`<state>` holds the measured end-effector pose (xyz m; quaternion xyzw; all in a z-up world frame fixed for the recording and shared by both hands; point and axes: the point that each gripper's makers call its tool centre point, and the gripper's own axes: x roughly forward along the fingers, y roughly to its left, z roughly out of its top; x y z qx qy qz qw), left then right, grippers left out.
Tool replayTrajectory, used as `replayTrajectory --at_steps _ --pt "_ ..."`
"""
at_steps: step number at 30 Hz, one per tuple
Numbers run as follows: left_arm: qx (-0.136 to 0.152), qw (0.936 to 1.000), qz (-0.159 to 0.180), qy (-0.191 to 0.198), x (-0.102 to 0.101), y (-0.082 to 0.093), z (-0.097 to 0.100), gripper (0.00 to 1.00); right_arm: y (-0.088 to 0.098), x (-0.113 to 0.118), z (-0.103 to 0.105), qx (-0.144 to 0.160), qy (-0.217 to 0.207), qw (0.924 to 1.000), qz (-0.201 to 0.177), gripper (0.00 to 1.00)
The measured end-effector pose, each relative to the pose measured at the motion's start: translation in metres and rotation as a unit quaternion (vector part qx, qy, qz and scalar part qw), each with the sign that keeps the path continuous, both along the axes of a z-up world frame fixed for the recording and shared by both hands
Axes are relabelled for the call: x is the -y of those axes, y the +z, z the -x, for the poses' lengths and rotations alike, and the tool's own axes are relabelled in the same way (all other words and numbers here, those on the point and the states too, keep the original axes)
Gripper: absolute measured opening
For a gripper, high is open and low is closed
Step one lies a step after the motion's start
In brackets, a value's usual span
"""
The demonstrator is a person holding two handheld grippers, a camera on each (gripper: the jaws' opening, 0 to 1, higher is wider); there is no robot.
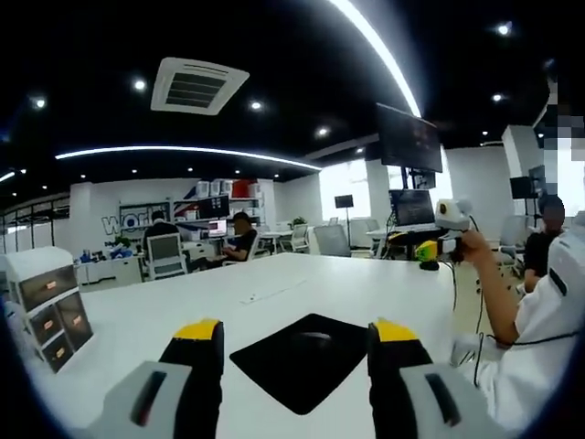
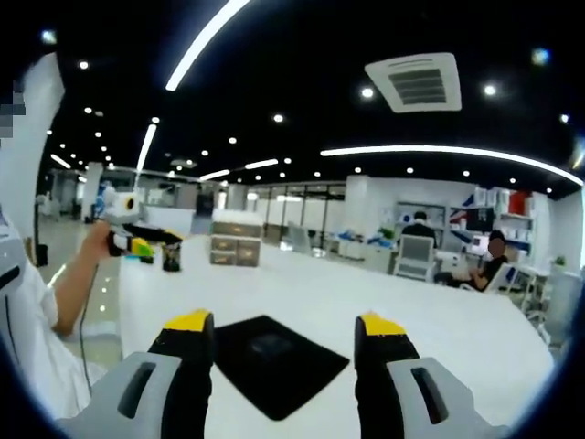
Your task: Arrange the mouse and mouse pad neatly on the desk surface
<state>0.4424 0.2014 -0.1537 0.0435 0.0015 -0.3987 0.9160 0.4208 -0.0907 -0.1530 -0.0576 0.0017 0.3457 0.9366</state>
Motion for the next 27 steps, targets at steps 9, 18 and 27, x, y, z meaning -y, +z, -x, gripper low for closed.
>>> replayTrajectory --at_steps 9,18,27 --pt "0.017 0.9998 0.006 -0.004 0.001 0.011 0.01 0.63 0.003 -0.002 0.007 0.007 0.002 1.0 0.005 0.59" --pt "0.022 0.9996 0.014 0.003 -0.004 0.016 0.012 0.63 0.002 -0.003 0.008 0.006 0.003 1.0 0.005 0.59" --pt "0.018 0.9997 0.012 0.006 -0.003 0.013 0.008 0.63 0.001 -0.002 0.007 0.004 0.002 1.0 0.006 0.59"
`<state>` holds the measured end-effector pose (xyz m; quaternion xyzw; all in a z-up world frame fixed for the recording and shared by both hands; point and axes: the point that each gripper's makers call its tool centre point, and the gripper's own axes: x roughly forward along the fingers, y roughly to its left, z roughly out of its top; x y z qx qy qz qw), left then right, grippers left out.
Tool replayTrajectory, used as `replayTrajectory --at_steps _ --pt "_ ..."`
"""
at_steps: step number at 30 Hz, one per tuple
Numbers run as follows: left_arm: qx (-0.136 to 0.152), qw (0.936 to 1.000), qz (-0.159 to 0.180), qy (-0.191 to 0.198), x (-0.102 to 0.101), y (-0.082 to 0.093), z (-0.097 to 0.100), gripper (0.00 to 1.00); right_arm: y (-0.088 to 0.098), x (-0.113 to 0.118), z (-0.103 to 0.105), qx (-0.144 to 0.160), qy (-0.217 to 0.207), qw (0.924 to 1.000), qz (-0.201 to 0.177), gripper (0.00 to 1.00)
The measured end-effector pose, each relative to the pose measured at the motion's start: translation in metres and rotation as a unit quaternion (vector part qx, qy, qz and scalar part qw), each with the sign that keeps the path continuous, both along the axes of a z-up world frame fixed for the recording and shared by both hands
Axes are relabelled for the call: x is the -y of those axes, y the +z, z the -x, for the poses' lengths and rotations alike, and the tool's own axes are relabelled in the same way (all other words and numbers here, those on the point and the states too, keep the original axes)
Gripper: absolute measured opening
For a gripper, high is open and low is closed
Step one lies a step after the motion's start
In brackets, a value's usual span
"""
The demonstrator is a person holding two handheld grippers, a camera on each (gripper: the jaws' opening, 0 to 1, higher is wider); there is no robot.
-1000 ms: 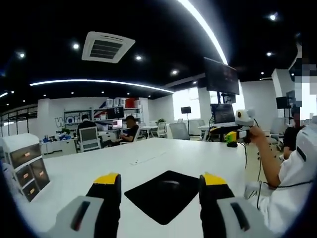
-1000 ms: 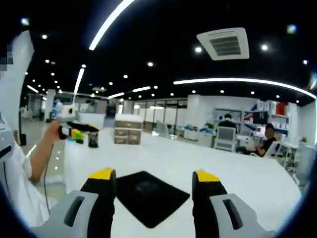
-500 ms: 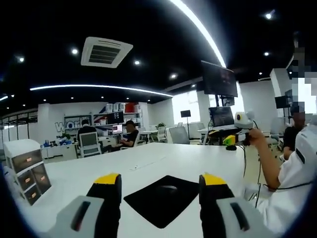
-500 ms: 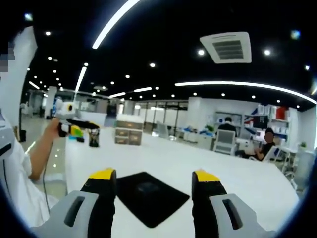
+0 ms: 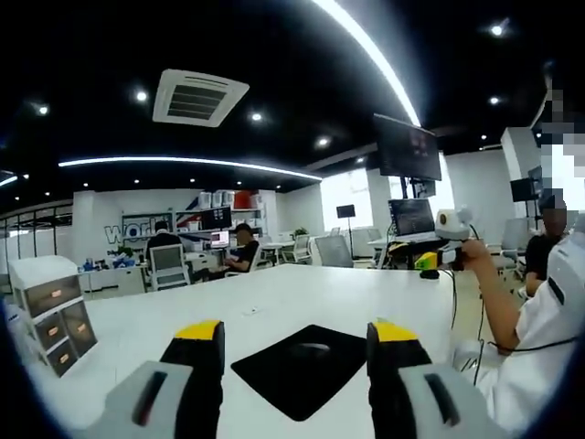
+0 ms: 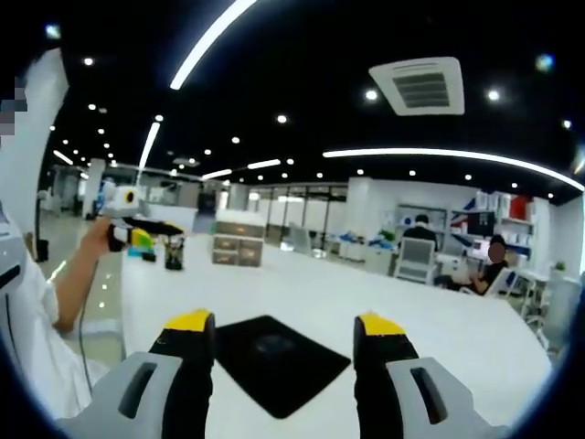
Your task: Arrange the mouse and mouse pad neatly on the desk surface
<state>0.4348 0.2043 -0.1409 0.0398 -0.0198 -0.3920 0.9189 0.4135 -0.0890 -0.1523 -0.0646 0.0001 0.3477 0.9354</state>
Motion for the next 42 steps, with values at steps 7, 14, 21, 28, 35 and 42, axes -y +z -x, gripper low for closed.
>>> replayTrajectory --at_steps 7,14,21,28,35,42 --pt "-0.002 1.0 -0.002 -0.003 0.0038 -0.0018 -0.0009 0.62 -0.0002 0.0016 -0.0007 -0.001 -0.001 1.0 -0.002 0.59" --pt "0.001 1.0 -0.002 -0.002 0.003 -0.0003 0.0018 0.62 0.0004 0.0027 0.0002 0.001 -0.003 1.0 -0.002 0.59" --pt "0.002 1.0 0.001 -0.001 0.0031 0.001 0.001 0.62 -0.0001 0.0042 0.0009 0.001 -0.004 1.0 -0.001 0.58" --pt "0.003 1.0 0.002 -0.003 0.0043 0.0012 0.0016 0.62 -0.0003 0.0037 0.0011 0.002 -0.002 1.0 0.0 0.58" --pt "0.005 1.0 0.003 -0.004 0.0042 0.002 0.0023 0.61 -0.0022 0.003 -0.0005 -0.001 -0.002 1.0 0.002 0.58" --pt "0.005 1.0 0.005 -0.003 0.003 0.0015 0.0014 0.61 -0.0027 0.0031 -0.0001 -0.001 -0.002 1.0 0.003 0.58"
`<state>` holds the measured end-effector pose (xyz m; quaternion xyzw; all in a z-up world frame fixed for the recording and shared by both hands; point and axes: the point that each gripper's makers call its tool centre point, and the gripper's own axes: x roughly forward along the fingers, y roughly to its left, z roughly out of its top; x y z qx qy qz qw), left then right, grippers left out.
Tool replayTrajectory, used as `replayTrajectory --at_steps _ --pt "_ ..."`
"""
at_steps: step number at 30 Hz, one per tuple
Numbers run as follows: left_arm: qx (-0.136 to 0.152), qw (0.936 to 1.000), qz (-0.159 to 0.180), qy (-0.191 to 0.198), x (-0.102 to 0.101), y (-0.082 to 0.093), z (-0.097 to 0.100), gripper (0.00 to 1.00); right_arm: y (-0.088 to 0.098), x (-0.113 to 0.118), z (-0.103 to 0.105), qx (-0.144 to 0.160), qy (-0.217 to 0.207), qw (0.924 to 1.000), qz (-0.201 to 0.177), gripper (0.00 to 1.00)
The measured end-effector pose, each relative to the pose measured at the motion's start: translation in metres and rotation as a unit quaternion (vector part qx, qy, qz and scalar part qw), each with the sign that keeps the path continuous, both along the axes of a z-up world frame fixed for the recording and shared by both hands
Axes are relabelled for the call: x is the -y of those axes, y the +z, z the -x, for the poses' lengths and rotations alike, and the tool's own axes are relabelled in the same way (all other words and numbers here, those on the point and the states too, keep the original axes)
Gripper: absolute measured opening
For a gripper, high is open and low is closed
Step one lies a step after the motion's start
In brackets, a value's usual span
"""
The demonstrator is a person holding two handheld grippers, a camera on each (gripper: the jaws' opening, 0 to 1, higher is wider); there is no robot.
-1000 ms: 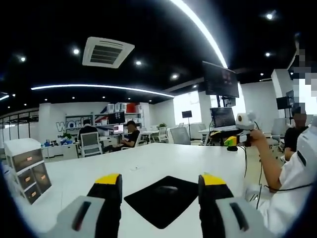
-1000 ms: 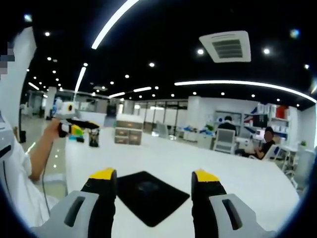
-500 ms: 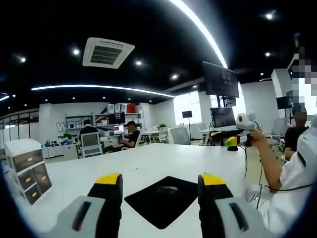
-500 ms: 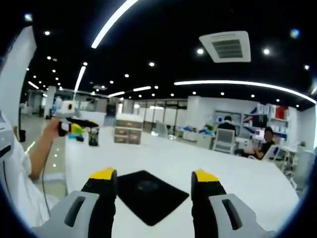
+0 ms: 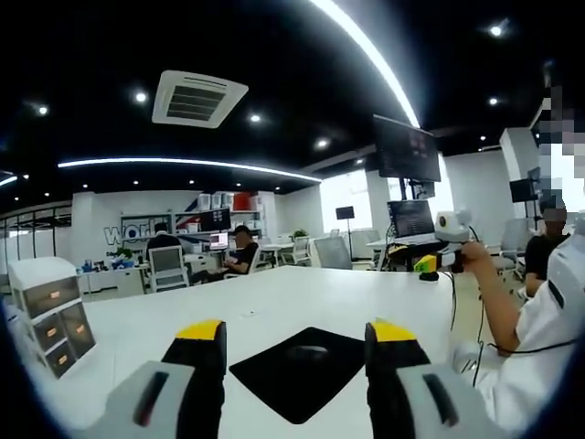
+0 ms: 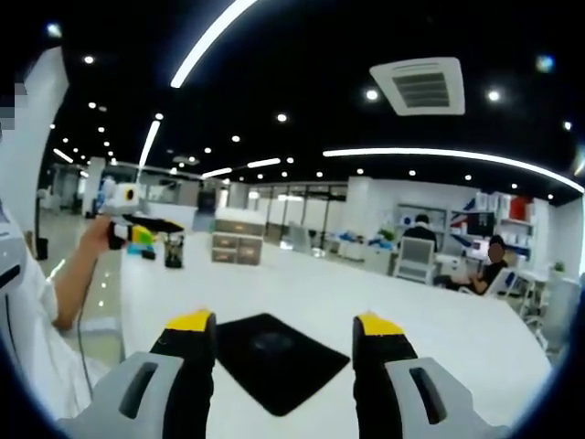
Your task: Arrange the mouse and mouse pad neatly on the desk surface
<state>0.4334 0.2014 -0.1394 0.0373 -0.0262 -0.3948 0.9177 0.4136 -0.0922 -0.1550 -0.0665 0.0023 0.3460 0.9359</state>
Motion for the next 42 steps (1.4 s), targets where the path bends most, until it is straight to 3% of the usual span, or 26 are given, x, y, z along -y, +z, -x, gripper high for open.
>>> replayTrajectory --at_steps 42 --pt "0.002 1.0 -0.001 -0.002 0.001 0.001 0.0022 0.61 -0.0038 0.0008 -0.0002 -0.004 -0.001 1.0 0.006 0.57"
